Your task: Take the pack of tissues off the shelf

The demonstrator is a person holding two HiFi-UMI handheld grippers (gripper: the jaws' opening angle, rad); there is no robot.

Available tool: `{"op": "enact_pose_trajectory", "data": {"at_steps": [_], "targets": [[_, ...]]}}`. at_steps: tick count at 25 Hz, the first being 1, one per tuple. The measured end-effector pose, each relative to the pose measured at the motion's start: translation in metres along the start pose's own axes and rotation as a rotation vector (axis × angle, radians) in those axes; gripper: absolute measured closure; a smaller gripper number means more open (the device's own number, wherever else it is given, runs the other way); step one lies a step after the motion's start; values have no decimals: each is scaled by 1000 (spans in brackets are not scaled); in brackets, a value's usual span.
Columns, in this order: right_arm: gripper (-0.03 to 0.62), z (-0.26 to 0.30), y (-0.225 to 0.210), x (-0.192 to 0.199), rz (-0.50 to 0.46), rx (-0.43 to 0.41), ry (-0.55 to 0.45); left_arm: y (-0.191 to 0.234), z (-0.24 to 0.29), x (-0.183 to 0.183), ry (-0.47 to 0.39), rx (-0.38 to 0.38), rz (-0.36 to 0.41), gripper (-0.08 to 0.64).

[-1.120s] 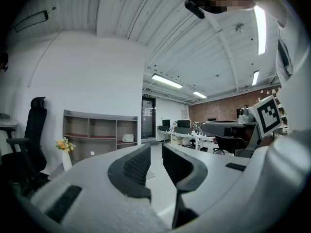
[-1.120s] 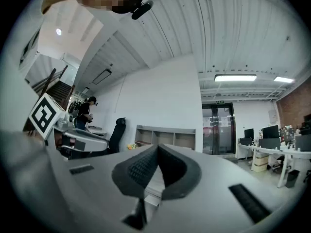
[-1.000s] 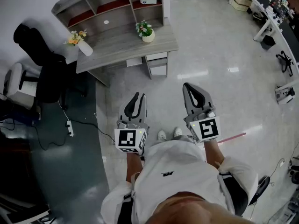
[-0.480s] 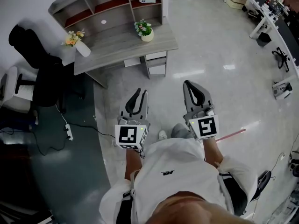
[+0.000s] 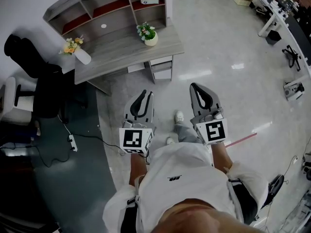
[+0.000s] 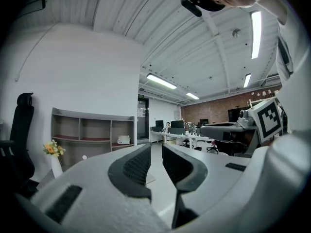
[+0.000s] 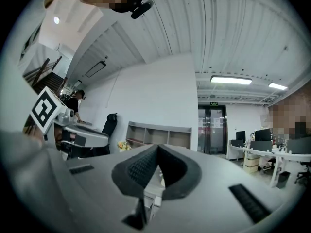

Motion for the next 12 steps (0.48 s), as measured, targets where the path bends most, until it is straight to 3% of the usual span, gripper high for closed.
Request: {"op": "enact_pose_trajectory", "data": {"at_steps": [12], "targets": [[566,63,-42,33,10,-37,15,30,68,17,16,-27,3,472]]}}
Point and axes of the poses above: the fingertips, and each gripper's own axes: z forward along the fingers, y to its left, x out of its underside, the point moved 8 cm from there along -z, backward along the fingers, and after that the axes turned 13 degrees about -y, right-handed, at the moved point
